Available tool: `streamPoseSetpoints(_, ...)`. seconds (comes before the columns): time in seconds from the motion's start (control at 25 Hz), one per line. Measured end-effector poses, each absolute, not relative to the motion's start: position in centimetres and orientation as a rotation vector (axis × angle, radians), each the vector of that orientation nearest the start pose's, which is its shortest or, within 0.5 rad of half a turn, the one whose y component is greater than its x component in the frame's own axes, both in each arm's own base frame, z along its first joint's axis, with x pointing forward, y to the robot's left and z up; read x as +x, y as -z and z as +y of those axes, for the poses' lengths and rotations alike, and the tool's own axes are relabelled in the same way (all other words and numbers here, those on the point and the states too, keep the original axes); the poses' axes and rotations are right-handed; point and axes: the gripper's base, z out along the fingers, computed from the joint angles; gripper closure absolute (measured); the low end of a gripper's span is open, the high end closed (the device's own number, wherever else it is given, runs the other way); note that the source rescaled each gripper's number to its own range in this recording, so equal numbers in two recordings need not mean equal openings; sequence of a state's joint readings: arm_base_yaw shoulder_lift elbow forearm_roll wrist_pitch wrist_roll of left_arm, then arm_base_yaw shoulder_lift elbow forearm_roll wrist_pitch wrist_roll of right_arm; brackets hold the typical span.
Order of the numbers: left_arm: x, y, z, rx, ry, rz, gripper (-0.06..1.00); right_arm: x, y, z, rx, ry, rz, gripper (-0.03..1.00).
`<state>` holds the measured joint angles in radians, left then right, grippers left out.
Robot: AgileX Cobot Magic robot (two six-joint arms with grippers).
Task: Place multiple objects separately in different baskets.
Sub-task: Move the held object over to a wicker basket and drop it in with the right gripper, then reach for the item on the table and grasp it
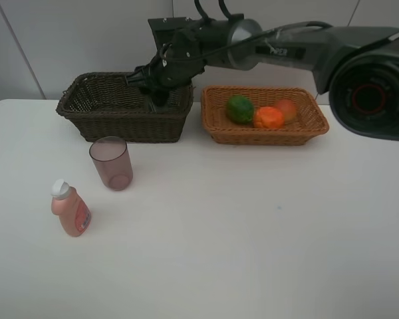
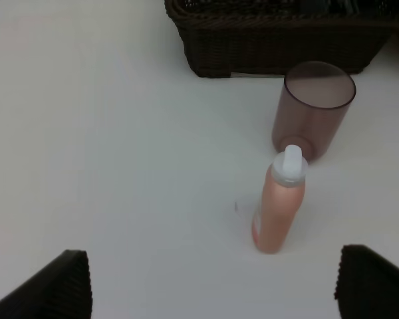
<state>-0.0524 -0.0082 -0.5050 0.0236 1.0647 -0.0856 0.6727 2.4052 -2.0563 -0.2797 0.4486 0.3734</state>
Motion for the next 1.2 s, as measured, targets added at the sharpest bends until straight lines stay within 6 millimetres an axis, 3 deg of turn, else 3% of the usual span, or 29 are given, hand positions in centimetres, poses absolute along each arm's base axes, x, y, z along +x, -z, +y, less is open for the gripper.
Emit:
streamPoseSetpoints(0.08, -0.7, -27.8, 0.2, -0.035, 0.059, 2.035, -0.02, 43.8, -18.6, 33.5, -0.550, -0.291, 2.214, 0.25)
streamPoseSetpoints(0.16, -0.7, -27.8, 0.2, -0.035, 0.059, 2.035, -0.02, 43.6, -19.3, 33.3, -0.536, -0.292, 2.232, 0.19)
streamPoseSetpoints(0.4, -0.7, -27.8, 0.2, -0.035, 0.059, 2.035, -0.02, 41.8, -23.6, 31.8, -0.480, -0.264, 2.355, 0.15)
streamPoseSetpoints(0.56, -0.7, -27.8, 0.2, -0.035, 0.059, 2.035, -0.02, 40.1, -26.5, 28.9, -0.430, -0.226, 2.461, 0.11)
streamPoseSetpoints(0.68, -0.7, -27.8, 0.2, -0.035, 0.059, 2.035, -0.02, 38.6, -26.3, 24.9, -0.365, -0.177, 2.580, 0.10)
streamPoseSetpoints(0.84, -0.7, -27.8, 0.2, -0.035, 0.059, 2.035, -0.02, 35.6, -26.4, 17.4, -0.219, -0.109, 2.683, 0.10)
streamPoseSetpoints(0.96, -0.7, -27.8, 0.2, -0.035, 0.059, 2.035, -0.02, 32.3, -27.2, 11.4, -0.069, -0.066, 2.716, 0.10)
streamPoseSetpoints(1.04, -0.7, -27.8, 0.2, -0.035, 0.059, 2.035, -0.02, 29.1, -28.9, 7.5, 0.026, -0.042, 2.695, 0.10)
streamPoseSetpoints(1.2, -0.7, -27.8, 0.2, -0.035, 0.059, 2.035, -0.02, 23.1, -31.7, 2.4, 0.151, 0.006, 2.633, 0.10)
